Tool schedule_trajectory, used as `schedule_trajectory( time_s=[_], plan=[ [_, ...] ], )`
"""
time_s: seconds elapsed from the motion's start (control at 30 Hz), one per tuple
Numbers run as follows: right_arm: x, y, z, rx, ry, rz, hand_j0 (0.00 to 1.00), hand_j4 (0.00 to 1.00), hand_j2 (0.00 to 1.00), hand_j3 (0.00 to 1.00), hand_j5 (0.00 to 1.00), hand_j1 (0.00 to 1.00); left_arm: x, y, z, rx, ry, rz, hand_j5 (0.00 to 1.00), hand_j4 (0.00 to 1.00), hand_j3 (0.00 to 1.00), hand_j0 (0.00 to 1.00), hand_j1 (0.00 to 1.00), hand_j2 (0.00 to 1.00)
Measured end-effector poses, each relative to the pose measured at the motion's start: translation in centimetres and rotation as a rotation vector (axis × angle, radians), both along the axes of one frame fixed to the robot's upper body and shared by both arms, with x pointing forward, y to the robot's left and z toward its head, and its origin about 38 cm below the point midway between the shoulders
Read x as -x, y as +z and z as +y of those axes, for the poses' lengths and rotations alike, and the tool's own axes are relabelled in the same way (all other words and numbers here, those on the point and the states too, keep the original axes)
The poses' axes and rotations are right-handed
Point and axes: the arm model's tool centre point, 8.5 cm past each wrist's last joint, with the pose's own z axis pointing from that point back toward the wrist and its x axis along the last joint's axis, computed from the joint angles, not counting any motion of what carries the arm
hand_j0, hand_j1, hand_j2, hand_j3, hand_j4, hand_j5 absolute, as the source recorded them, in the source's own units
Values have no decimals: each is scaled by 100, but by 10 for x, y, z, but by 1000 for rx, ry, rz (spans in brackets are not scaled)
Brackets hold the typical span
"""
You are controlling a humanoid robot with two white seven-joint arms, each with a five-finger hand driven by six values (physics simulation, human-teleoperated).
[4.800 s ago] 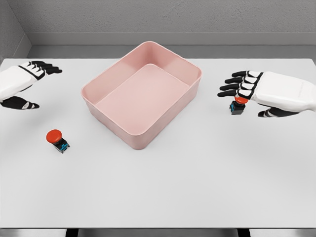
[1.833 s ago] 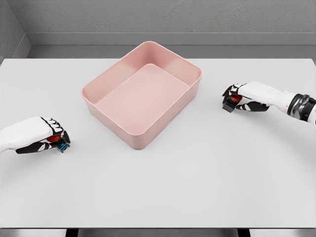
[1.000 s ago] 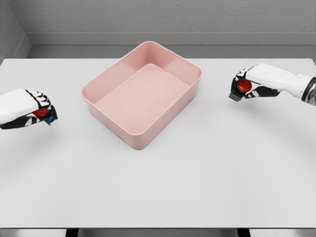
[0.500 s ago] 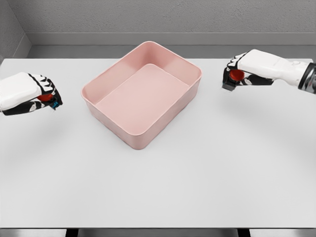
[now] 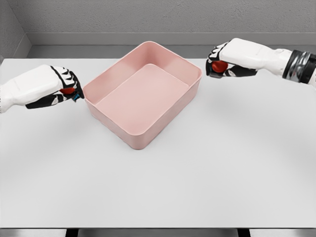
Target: Put the industrial switch in the basket with both arms
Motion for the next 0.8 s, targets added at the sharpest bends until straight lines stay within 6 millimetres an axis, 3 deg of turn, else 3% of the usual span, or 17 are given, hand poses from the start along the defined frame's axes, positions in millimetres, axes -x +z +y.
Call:
schedule_trajectory(
  time_s=[0.07, 0.4, 0.6, 0.8],
  plan=[
    [-3, 9, 10, -2, 13, -14, 41, 41, 41, 41, 41, 41, -3, 4, -8, 4, -18, -11, 47, 47, 47, 47, 47, 47],
    [-10, 4, 51, -8, 50, -6, 41, 41, 41, 41, 41, 41, -12, 8, -37, 19, -83, -22, 48, 48, 48, 48, 48, 48],
    [-17, 18, 74, -15, 64, -38, 41, 41, 41, 41, 41, 41, -16, 11, -52, 24, -115, -38, 48, 48, 48, 48, 48, 48],
    [-27, 11, 98, -16, 71, -7, 41, 41, 41, 41, 41, 41, -18, 13, -64, 32, -138, -45, 48, 48, 48, 48, 48, 48]
  ],
)
